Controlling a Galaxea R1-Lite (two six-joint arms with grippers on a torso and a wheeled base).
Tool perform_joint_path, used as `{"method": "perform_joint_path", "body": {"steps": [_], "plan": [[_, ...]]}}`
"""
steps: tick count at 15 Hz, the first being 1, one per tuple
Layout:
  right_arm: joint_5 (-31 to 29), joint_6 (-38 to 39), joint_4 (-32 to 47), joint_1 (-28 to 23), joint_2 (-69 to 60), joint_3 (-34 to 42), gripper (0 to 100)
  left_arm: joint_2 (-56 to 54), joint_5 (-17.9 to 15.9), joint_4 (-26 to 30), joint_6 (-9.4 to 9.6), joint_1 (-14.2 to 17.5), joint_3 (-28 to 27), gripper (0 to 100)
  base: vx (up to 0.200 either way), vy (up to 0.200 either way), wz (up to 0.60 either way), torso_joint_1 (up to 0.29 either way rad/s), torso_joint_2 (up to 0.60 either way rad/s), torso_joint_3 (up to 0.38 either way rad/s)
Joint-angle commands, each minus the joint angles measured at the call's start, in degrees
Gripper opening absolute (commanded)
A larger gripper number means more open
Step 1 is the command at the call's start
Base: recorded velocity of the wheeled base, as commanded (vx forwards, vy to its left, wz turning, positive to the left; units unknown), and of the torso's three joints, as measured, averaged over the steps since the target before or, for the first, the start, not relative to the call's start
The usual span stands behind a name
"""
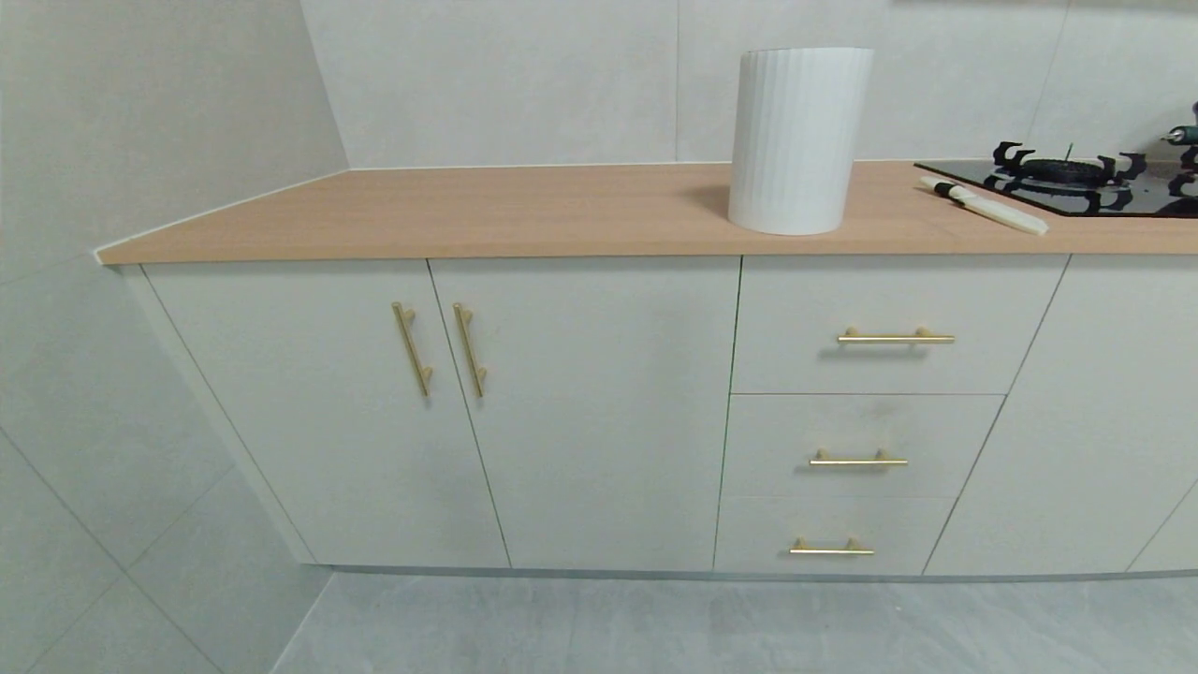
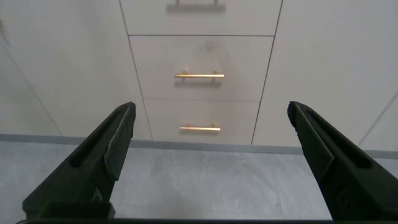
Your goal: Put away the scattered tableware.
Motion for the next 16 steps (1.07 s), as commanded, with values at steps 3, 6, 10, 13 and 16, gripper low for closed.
{"method": "perform_joint_path", "body": {"steps": [3, 6, 10, 13, 16], "plan": [[0.02, 0.02, 0.01, -0.05, 0.14, 0.0, 100, 0.09, 0.02, 0.0, -0.05, 0.01, 0.0, 100, 0.2, 0.0, 0.0, 0.002, 0.0, 0.002], [0.02, -0.07, 0.01, 0.04, 0.14, 0.0, 100, 0.09, 0.02, -0.09, 0.04, 0.01, 0.0, 100, 0.2, 0.0, 0.0, 0.002, 0.0, 0.001], [0.02, 0.02, 0.01, -0.05, 0.14, 0.0, 100, 0.09, -0.06, -0.09, 0.04, 0.01, 0.0, 100, 0.2, 0.0, 0.0, 0.004, 0.0, 0.004], [0.02, 0.02, 0.01, 0.04, 0.14, 0.0, 100, 0.09, -0.06, 0.0, 0.04, 0.01, 0.0, 100, 0.2, 0.0, 0.0, 0.002, 0.0, 0.002], [0.02, 0.02, 0.01, -0.05, 0.14, 0.0, 100, 0.09, 0.02, -0.09, -0.05, 0.01, 0.0, 100, 0.0, 0.0, 0.0, 0.0, 0.0, 0.0]]}}
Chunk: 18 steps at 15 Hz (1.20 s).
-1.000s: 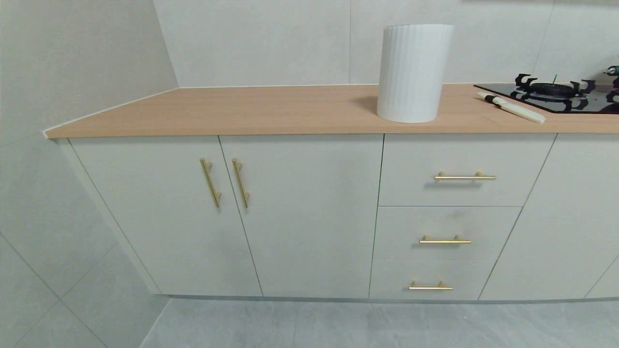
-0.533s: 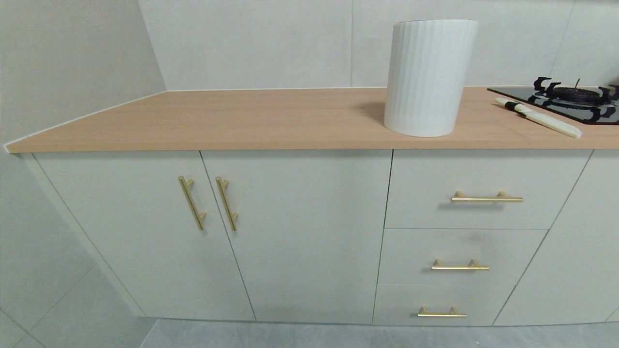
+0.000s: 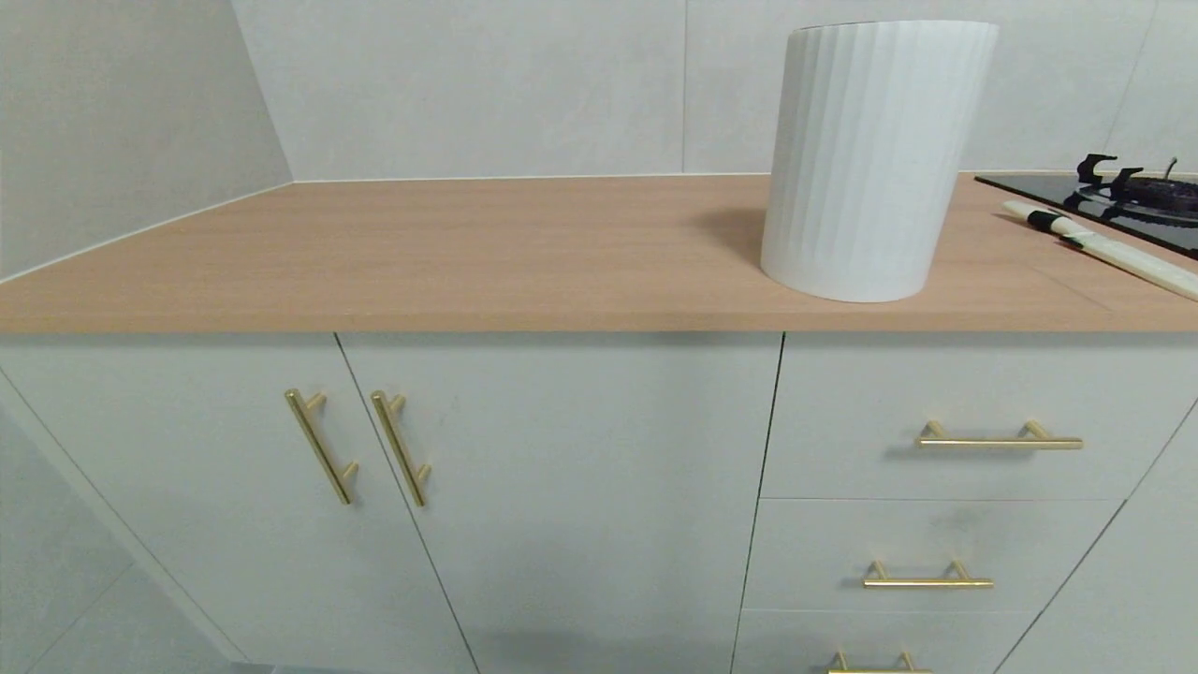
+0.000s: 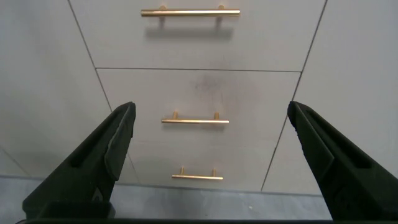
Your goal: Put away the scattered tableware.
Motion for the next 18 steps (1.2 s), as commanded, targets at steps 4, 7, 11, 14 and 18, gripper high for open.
{"method": "perform_joint_path", "body": {"steps": [4, 7, 11, 14, 18], "plan": [[0.02, -0.09, -0.01, -0.08, 0.09, 0.0, 100, 0.09, 0.0, 0.02, -0.03, -0.01, 0.0, 100, 0.0, 0.0, -0.3, -0.001, 0.0, 0.001], [0.02, -0.01, -0.01, 0.0, 0.09, 0.0, 100, 0.09, 0.0, 0.02, -0.11, -0.01, 0.0, 100, 0.0, 0.0, -0.2, -0.001, 0.0, 0.001], [0.02, -0.01, -0.01, 0.0, 0.0, 0.0, 100, 0.09, 0.0, -0.06, -0.11, -0.01, 0.0, 100, 0.0, 0.0, 0.0, 0.0, 0.0, 0.0], [0.02, -0.01, -0.01, -0.08, 0.09, 0.0, 100, 0.09, 0.0, -0.06, -0.11, -0.01, 0.0, 100, 0.0, 0.0, 0.0, 0.0, 0.0, 0.0], [0.02, -0.01, -0.01, -0.08, 0.0, 0.0, 100, 0.09, 0.0, -0.06, -0.11, -0.01, 0.0, 100, 0.0, -0.1, 0.0, -0.001, 0.0, 0.004]]}}
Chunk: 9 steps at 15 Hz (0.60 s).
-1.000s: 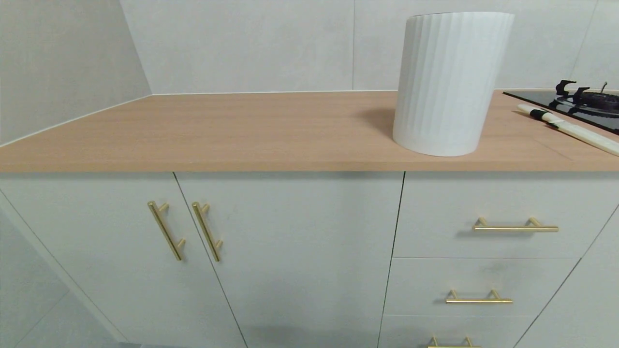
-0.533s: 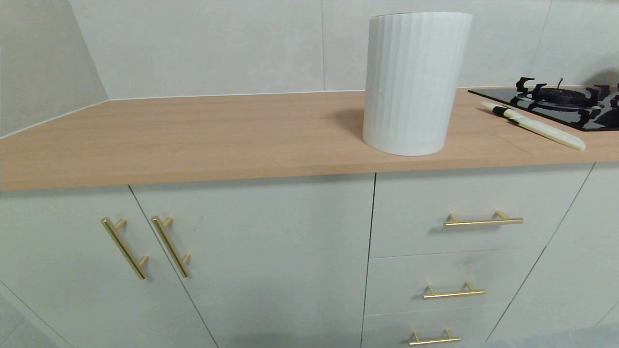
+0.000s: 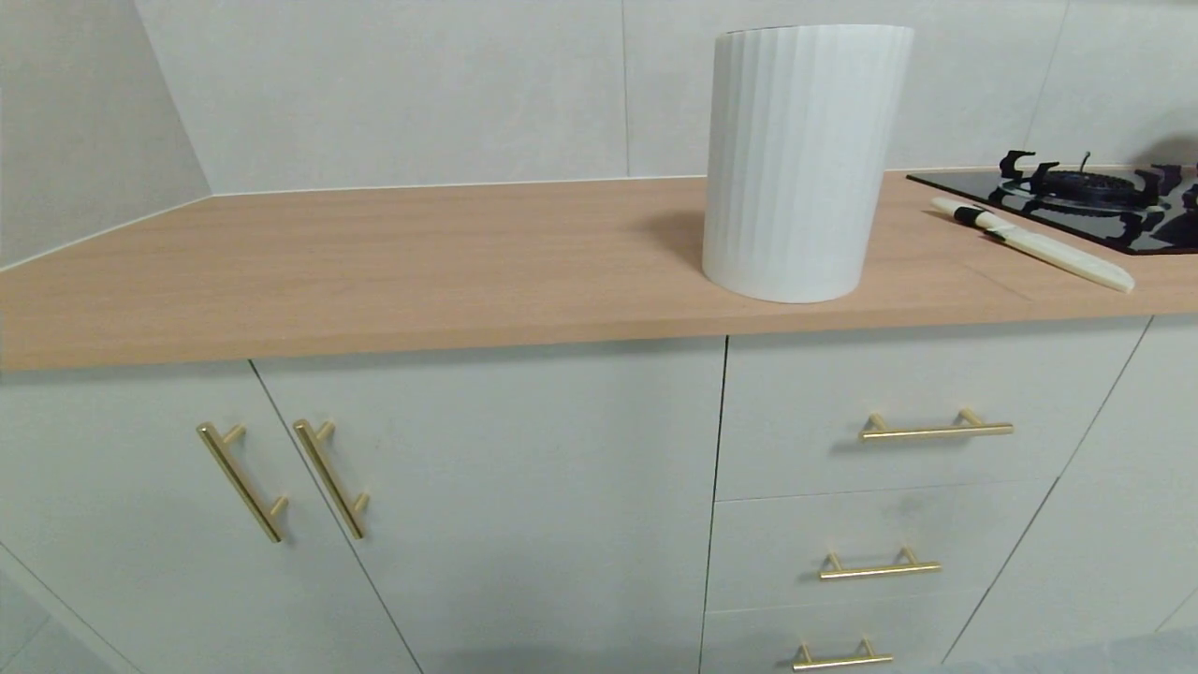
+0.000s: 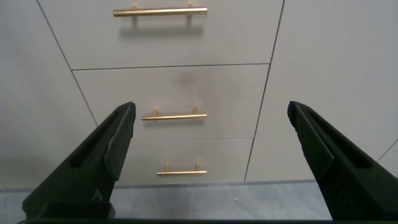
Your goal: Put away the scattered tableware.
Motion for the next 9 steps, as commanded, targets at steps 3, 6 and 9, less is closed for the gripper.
{"method": "perform_joint_path", "body": {"steps": [3, 6, 9], "plan": [[0.02, -0.01, -0.01, -0.08, 0.09, 0.0, 100, 0.09, 0.0, -0.04, 0.02, -0.01, 0.02, 100, 0.0, -0.2, 0.0, 0.004, 0.0, 0.001], [0.02, -0.01, -0.01, -0.08, 0.0, 0.0, 100, 0.09, 0.0, -0.04, 0.02, -0.01, 0.02, 100, 0.0, -0.2, 0.0, 0.002, 0.0, 0.001], [0.02, -0.01, -0.01, 0.0, 0.09, 0.0, 100, 0.09, 0.0, -0.04, 0.02, -0.01, 0.02, 100, 0.0, -0.2, 0.0, 0.004, 0.0, 0.004]]}}
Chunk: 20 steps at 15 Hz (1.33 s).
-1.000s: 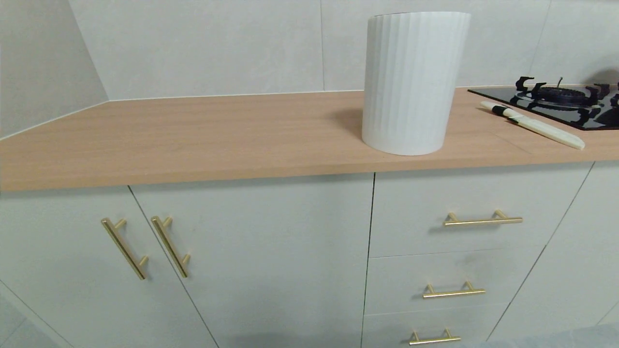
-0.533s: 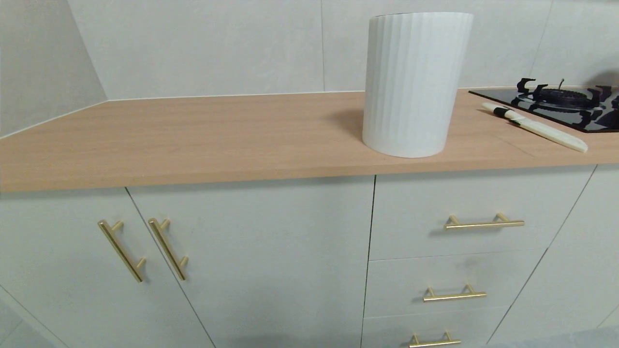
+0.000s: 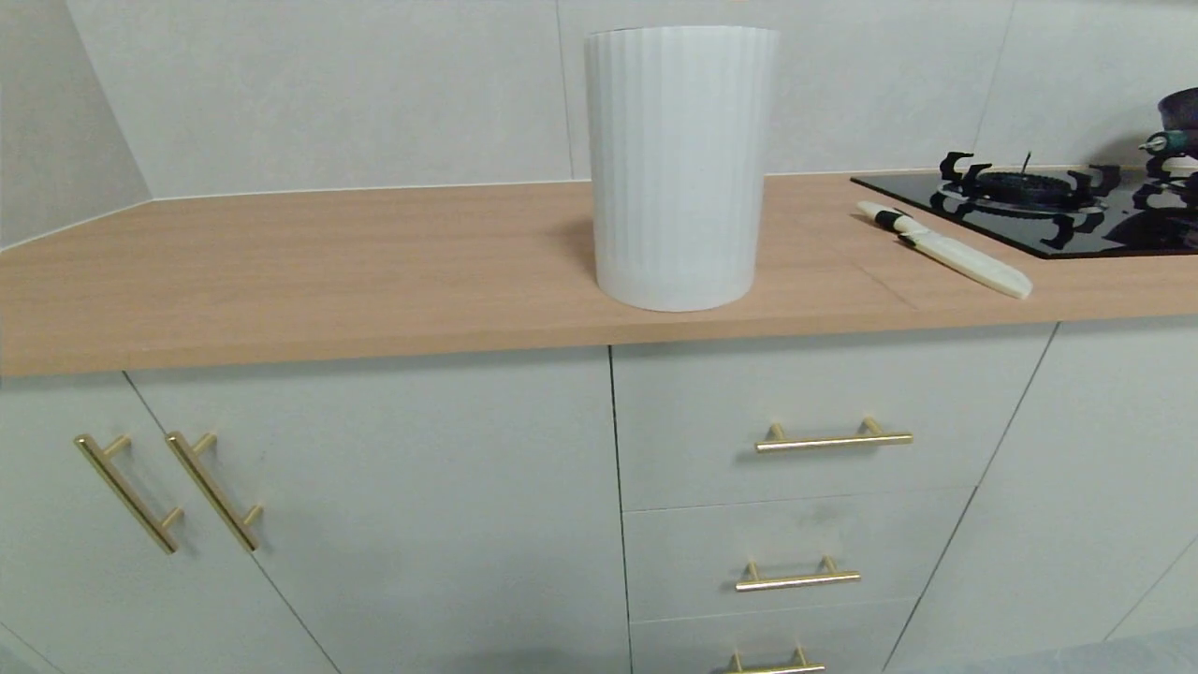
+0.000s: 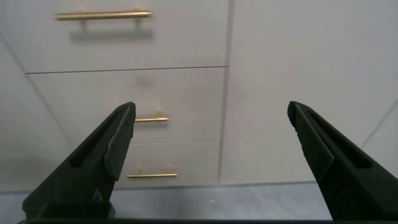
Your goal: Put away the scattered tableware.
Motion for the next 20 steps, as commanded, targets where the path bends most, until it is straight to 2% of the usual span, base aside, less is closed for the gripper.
{"method": "perform_joint_path", "body": {"steps": [1, 3, 9, 12, 20], "plan": [[0.02, 0.02, -0.01, -0.05, 0.09, 0.0, 100, 0.09, -0.01, -0.04, 0.0, -0.01, 0.0, 100, 0.0, -0.2, 0.0, -0.002, 0.0, -0.007], [0.02, 0.02, -0.01, 0.04, 0.09, 0.0, 100, 0.09, -0.01, -0.04, 0.0, -0.01, 0.0, 100, 0.0, -0.2, 0.0, 0.0, 0.0, 0.005], [0.02, 0.02, -0.01, 0.04, 0.09, 0.0, 100, 0.09, 0.08, -0.04, -0.09, -0.01, 0.0, 100, 0.0, 0.0, 0.0, 0.0, 0.0, 0.0], [0.02, 0.02, -0.01, -0.05, 0.09, 0.0, 100, 0.09, 0.43, -0.04, -0.36, -0.01, 0.0, 100, 0.2, 0.0, 0.0, -0.002, 0.0, 0.005], [0.02, -0.07, -0.01, -0.05, 0.09, 0.0, 100, 0.09, 0.43, -0.04, -0.36, -0.01, -0.09, 100, 0.0, 0.0, 0.0, 0.0, 0.0, 0.0]]}}
